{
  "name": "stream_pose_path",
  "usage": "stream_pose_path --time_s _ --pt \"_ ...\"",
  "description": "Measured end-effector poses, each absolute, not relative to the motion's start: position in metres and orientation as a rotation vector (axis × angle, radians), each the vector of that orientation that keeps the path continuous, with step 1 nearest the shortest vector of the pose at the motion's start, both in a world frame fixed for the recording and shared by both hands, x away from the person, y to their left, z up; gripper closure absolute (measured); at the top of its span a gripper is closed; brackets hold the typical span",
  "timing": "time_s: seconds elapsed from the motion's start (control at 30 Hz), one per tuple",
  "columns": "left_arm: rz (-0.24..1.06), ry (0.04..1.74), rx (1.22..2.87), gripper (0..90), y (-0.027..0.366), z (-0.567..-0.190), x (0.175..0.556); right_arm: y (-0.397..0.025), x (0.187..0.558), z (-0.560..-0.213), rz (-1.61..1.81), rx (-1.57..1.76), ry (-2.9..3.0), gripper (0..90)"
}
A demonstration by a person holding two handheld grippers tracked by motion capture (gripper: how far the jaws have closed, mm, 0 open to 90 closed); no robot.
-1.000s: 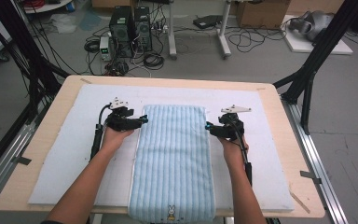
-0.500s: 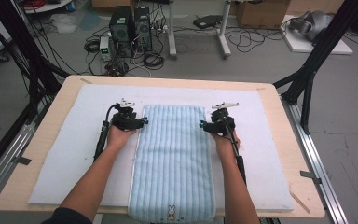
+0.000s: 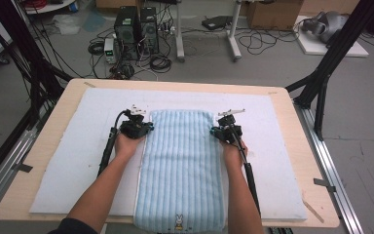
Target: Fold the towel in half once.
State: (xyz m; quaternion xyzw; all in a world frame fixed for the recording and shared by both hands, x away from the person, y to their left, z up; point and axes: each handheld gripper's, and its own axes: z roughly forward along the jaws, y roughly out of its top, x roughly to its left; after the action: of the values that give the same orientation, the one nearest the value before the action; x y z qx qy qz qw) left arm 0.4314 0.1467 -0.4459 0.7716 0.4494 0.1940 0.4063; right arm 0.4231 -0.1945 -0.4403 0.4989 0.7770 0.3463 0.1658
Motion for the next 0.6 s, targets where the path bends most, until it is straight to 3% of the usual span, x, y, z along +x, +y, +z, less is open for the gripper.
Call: stream_pose_path --time_s 0.33,0.6 --pt "0.405 1.069 1.819 86.6 0.159 -0.425 0.415 -0.196 0.401 -0.424 1.078 1.312 2.220 84.3" --pt "0.374 1.007 1.829 86.6 0.163 -0.417 0.385 -0.199 0.371 -0.414 1.127 1.253 2.217 84.8"
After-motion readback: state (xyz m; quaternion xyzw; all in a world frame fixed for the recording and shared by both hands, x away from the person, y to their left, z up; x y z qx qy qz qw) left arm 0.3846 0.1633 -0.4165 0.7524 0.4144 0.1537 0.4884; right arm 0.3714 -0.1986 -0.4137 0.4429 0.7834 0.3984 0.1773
